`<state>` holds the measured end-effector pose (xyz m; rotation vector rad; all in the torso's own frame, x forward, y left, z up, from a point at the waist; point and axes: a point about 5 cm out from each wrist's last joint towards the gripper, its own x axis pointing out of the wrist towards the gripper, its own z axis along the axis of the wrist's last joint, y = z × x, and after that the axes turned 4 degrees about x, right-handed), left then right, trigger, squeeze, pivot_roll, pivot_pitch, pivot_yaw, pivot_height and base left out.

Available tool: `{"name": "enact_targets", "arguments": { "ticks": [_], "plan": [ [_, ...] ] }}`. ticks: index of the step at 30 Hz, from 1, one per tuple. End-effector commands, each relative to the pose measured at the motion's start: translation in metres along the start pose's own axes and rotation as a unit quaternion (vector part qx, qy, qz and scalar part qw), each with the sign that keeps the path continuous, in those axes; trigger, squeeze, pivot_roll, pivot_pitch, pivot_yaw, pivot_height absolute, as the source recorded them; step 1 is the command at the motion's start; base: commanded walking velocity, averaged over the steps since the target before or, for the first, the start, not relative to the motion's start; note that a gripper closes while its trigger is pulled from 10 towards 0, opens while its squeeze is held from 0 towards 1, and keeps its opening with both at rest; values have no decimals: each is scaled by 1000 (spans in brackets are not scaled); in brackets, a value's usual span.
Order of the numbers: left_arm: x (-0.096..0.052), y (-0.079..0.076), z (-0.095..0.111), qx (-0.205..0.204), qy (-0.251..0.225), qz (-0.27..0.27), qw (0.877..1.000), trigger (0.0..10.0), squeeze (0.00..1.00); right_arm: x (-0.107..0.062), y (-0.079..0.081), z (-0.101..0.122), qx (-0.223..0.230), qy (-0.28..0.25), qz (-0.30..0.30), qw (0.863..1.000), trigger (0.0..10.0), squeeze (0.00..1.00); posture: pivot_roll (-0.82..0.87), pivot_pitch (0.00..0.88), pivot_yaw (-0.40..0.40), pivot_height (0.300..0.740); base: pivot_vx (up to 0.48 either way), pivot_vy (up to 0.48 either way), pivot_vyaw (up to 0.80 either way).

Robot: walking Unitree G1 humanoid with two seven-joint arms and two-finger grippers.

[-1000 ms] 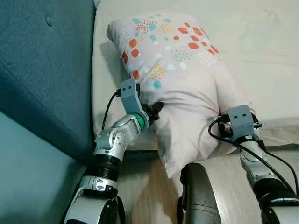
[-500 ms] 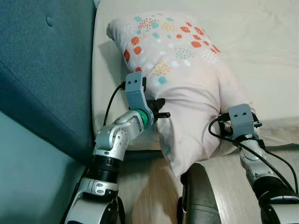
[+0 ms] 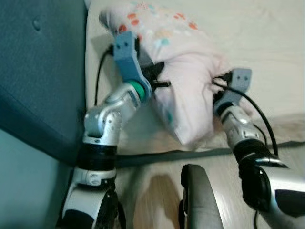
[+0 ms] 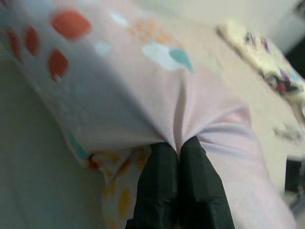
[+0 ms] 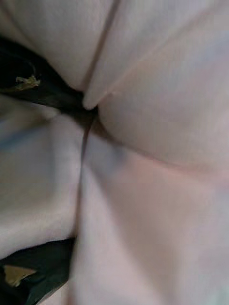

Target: Clean up the room

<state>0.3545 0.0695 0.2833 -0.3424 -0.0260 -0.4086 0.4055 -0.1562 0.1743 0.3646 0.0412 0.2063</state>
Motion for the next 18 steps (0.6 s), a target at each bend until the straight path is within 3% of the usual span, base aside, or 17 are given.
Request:
{"name": "enact_targets", "arguments": {
  "ticks": [1,3,5,6,7,8,11,12,14,15,17,18],
  "plan": [
    [0,-7,11,0,-19,-16,1000,10000,0,7,24,-5,41,21,52,998,10000,0,41,122,73,550,0,0,0],
    [-2,2,32,15,-48,5,999,10000,0,15,57,-2,78,32,126,988,10000,0,51,133,63,550,0,0,0],
    [-2,2,32,15,-48,5,999,10000,0,15,57,-2,78,32,126,988,10000,0,51,133,63,550,0,0,0],
    [-4,6,39,21,-58,13,998,10000,0,17,70,0,86,35,159,983,10000,0,58,138,60,550,0,0,0],
    [-4,6,39,21,-58,13,998,10000,0,17,70,0,86,35,159,983,10000,0,58,138,60,550,0,0,0],
    [-9,16,59,33,-83,32,995,10000,0,20,101,12,74,21,247,966,10000,0,68,145,57,550,0,0,0],
    [-11,20,66,38,-91,38,994,10000,0,20,110,17,68,16,277,958,10000,0,68,145,57,550,0,0,0],
    [-14,25,75,42,-100,46,993,10000,0,20,119,22,61,9,307,950,10000,0,71,149,54,550,0,0,0],
    [-14,25,75,42,-100,46,993,10000,0,20,119,22,61,9,307,950,10000,0,71,149,54,550,0,0,0],
    [-18,32,84,51,-111,58,991,10000,0,20,128,26,55,8,334,941,10000,0,71,151,53,550,0,0,0],
    [-18,32,84,51,-111,58,991,10000,0,20,128,26,55,8,334,941,10000,0,71,151,53,550,0,0,0],
    [-24,41,94,62,-122,75,988,10000,0,19,135,25,46,17,361,931,10000,0,73,153,50,550,0,0,0]
  ]
}}
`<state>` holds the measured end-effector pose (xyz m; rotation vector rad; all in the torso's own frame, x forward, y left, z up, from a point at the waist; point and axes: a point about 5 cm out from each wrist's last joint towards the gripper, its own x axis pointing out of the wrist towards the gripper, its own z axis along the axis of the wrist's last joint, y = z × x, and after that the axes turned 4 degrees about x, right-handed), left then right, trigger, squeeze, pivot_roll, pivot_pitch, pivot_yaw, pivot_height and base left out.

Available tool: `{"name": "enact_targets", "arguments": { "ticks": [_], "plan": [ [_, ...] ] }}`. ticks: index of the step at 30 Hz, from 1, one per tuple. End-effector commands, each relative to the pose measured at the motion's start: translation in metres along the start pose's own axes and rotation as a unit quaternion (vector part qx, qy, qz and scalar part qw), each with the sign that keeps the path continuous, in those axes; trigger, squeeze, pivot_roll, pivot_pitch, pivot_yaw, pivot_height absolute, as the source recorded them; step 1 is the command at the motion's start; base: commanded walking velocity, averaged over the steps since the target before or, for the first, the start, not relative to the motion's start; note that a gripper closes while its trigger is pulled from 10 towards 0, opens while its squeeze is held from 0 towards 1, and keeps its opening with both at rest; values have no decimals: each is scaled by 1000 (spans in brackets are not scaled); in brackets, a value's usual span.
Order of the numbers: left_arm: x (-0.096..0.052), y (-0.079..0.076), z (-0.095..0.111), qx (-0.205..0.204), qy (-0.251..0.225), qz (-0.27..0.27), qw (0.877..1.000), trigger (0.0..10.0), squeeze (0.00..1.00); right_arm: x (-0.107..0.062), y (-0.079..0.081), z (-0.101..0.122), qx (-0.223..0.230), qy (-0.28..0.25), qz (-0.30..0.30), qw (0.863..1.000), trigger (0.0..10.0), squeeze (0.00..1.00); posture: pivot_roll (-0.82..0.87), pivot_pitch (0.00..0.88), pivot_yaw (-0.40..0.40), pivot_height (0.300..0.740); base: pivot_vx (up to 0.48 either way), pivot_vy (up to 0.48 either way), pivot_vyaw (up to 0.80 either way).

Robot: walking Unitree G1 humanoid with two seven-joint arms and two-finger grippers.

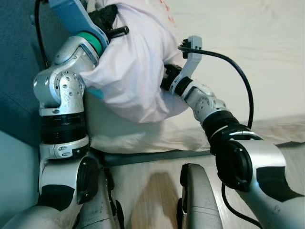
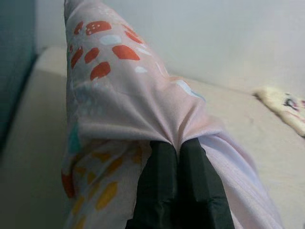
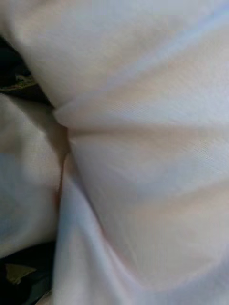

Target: Clean up the room

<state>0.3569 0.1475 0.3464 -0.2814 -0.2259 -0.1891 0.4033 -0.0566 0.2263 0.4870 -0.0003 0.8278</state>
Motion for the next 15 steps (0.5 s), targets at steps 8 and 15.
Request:
{"name": "enact_targets", "arguments": {
  "ticks": [8,15],
  "plan": [
    [-16,35,7,49,-4,47,998,10000,0,-7,8,-49,-24,113,73,991,10000,0,66,162,38,550,0,0,0],
    [-18,23,-54,177,74,24,981,10000,0,-43,-22,-90,0,141,-33,989,10000,0,54,161,41,550,0,0,0]
  ]
}}
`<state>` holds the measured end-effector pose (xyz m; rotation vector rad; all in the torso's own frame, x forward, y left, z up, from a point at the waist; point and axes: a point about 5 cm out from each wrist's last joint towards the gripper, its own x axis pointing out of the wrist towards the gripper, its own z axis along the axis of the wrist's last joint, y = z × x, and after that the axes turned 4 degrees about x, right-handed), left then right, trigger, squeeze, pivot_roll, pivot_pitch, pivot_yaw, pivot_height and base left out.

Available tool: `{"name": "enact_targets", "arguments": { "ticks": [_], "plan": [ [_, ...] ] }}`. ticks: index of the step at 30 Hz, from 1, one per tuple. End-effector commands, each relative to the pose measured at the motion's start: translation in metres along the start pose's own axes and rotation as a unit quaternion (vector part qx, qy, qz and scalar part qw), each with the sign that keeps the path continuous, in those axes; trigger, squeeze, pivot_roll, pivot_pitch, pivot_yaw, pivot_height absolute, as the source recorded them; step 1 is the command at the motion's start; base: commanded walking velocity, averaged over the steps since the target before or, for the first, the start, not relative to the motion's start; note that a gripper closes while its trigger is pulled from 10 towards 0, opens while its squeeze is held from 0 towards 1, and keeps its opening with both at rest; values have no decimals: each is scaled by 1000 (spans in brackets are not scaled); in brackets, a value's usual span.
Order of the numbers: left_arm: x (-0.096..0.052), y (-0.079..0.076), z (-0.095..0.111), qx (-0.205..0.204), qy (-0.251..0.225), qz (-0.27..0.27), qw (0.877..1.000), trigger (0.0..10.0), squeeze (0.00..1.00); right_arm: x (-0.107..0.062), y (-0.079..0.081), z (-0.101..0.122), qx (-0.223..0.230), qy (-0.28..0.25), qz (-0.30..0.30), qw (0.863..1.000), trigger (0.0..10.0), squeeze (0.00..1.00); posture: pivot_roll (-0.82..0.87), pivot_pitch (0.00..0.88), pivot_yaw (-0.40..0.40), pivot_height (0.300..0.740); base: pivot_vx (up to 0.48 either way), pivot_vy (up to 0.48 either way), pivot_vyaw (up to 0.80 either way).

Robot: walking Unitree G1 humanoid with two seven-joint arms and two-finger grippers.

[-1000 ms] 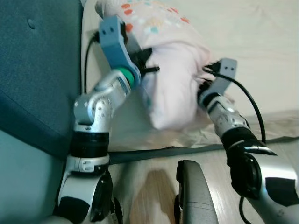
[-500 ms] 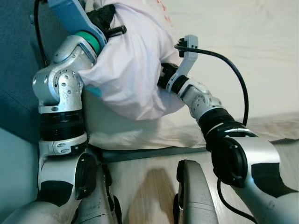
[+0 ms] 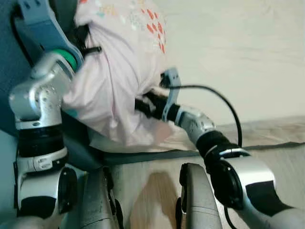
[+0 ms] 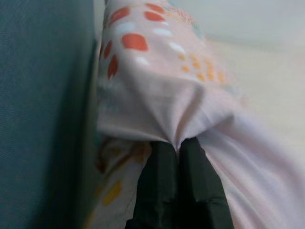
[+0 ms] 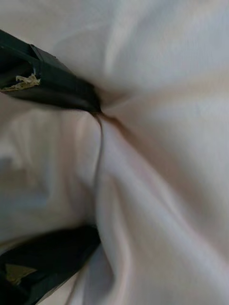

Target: Clean up the room

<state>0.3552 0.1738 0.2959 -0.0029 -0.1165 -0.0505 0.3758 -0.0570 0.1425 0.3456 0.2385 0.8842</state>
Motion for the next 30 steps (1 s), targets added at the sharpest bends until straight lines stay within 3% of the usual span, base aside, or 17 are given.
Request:
{"name": "enact_targets", "arguments": {
  "ticks": [1,4,7,9,11,13,18,19,20,23,24,28,29,30],
  "plan": [
    [-3,-25,-18,64,19,-53,996,10000,0,-10,-12,-19,34,5,-55,998,10000,0,53,162,42,550,0,0,0],
    [-4,-28,-23,83,28,-58,995,10000,0,-18,-19,-24,52,-1,-75,996,10000,0,51,163,44,550,0,0,0],
    [-3,-19,-24,100,29,-35,994,10000,0,-27,-27,-27,59,-9,-87,994,10000,0,51,161,45,550,0,0,0],
    [1,0,-22,132,22,25,991,10000,0,-39,-34,-30,53,-11,-86,995,10000,0,44,160,50,550,0,0,0],
    [1,0,-22,132,22,25,991,10000,0,-39,-34,-30,53,-11,-86,995,10000,0,44,160,50,550,0,0,0],
    [4,21,-10,170,-21,109,979,10000,0,-50,-41,-31,25,-8,-90,996,10000,0,33,155,54,550,0,0,0],
    [5,28,2,187,-66,141,970,10000,0,-55,-44,-27,2,-11,-97,995,10000,0,31,148,54,550,0,0,0],
    [4,26,10,195,-90,141,966,10000,298,-55,-44,-21,-12,-18,-95,995,10000,0,33,145,55,550,0,0,0],
    [2,25,18,201,-108,133,964,10000,1000,-54,-44,-15,-21,-27,-87,996,10000,0,39,139,55,550,0,0,0],
    [-4,24,28,212,-124,107,964,10000,1000,-52,-42,-5,-33,-43,-73,996,10000,0,41,138,55,550,0,0,0],
    [-16,25,31,219,-124,58,966,10000,1000,-52,-41,-1,-36,-50,-66,996,10000,0,54,134,56,550,0,0,0],
    [-33,30,32,239,-113,-2,965,10000,1000,-54,-41,-3,-35,-50,-63,996,10000,0,64,132,55,550,0,0,0],
    [-41,34,30,249,-99,-32,963,10000,0,-55,-42,-5,-35,-49,-62,996,10000,0,77,131,52,550,0,0,0],
    [-46,35,28,255,-89,-53,961,10000,0,-57,-42,-6,-34,-48,-61,996,10000,0,80,131,52,550,0,0,0]
  ]
}}
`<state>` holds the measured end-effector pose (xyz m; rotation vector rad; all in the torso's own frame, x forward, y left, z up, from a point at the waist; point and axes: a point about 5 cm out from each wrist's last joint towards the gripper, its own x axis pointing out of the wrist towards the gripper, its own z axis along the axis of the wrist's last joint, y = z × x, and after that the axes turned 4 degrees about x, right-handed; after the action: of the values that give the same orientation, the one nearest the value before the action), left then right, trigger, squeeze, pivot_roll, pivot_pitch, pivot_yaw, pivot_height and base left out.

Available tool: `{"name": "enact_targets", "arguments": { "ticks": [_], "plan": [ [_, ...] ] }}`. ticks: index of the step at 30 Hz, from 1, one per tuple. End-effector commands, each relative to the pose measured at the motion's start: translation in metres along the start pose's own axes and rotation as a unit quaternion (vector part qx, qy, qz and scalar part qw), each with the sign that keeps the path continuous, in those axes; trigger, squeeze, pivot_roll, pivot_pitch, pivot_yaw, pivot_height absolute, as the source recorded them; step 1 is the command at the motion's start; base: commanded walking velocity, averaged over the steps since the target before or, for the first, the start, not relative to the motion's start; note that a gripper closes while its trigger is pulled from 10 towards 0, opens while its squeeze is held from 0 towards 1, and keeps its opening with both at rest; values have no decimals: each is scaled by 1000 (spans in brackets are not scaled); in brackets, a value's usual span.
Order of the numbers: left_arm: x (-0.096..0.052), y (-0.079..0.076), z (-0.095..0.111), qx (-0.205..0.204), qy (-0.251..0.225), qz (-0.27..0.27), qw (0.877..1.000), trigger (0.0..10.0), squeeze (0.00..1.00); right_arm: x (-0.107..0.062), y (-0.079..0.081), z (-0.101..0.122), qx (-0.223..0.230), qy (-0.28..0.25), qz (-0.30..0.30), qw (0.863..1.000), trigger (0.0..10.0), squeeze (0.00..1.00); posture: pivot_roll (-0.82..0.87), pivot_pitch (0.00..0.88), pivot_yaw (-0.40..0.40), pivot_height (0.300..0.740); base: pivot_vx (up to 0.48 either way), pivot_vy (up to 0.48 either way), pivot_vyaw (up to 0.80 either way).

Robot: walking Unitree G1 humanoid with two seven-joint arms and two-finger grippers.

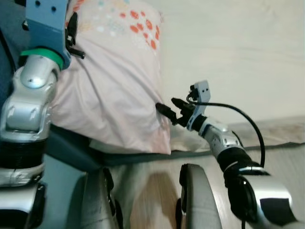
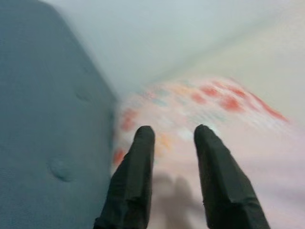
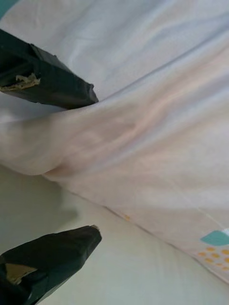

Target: Clean up the room

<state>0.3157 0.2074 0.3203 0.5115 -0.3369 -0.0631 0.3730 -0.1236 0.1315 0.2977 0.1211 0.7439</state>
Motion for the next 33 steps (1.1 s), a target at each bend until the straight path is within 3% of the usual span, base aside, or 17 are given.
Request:
{"name": "enact_targets", "arguments": {
  "ticks": [1,4,6,10,11,13,14,15,16,18,20,23,25,27,29,32,33],
  "plan": [
    [-8,3,-1,-3,6,-33,999,10000,0,-4,0,-8,7,7,3,1000,10000,0,80,131,52,550,0,0,0],
    [-25,8,-4,-11,3,-78,997,10000,0,-7,-2,-12,5,11,2,1000,10000,0,87,127,45,550,0,0,0],
    [-34,4,0,-42,-20,-111,993,10000,0,-10,-2,-9,-12,0,0,1000,10000,0,86,120,37,550,0,0,0],
    [-33,-4,10,-78,-50,-114,989,10000,0,-12,-2,-3,-32,-24,0,999,10000,0,88,119,29,550,0,0,0],
    [-29,-16,18,-112,-69,-109,985,10000,0,-14,-1,5,-40,-56,-7,998,10000,0,82,114,29,550,0,0,0],
    [-26,-25,24,-136,-80,-107,982,10000,0,-15,-1,10,-43,-78,-12,996,10000,0,78,112,28,550,0,0,0],
    [-23,-40,26,-135,-82,-109,981,10000,0,-18,-1,15,-51,-105,-28,993,10000,0,66,108,32,550,0,0,0],
    [-20,-61,18,-105,-60,-118,986,10000,0,-21,1,16,-64,-120,-43,990,10000,0,47,105,39,550,0,0,0],
    [-20,-61,18,-105,-60,-118,986,10000,0,-21,1,16,-64,-120,-43,990,10000,0,47,105,39,550,0,0,0],
    [-22,-85,-1,-51,-21,-147,988,10000,0,-27,6,6,-67,-125,-60,988,10000,0,29,105,42,550,0,0,0],
    [-22,-85,-1,-51,-21,-147,988,10000,0,-27,6,6,-67,-125,-60,988,10000,0,29,105,42,550,0,0,0],
    [-30,-86,-13,-40,3,-186,982,10000,0,-35,8,-18,-32,-105,-82,991,10000,0,35,112,41,550,0,0,0],
    [-51,-74,-23,-30,20,-245,969,10000,0,-38,10,-47,9,-76,-106,991,10000,0,52,119,41,550,0,0,0],
    [-59,-70,-26,-23,27,-265,964,10000,0,-38,12,-56,26,-67,-112,991,10000,0,52,119,41,550,0,0,0],
    [-79,-71,-40,-23,66,-300,951,10000,0,-27,29,-65,-9,-39,-58,998,10000,0,80,134,44,550,0,0,0],
    [-84,-73,-45,-29,79,-306,948,10000,0,-23,37,-65,-29,-31,-32,999,10000,0,79,135,45,550,0,0,0],
    [-94,-79,-48,-35,88,-334,938,10000,0,-13,48,-65,-61,-13,6,998,10000,0,81,142,41,550,0,0,0]
  ]
}}
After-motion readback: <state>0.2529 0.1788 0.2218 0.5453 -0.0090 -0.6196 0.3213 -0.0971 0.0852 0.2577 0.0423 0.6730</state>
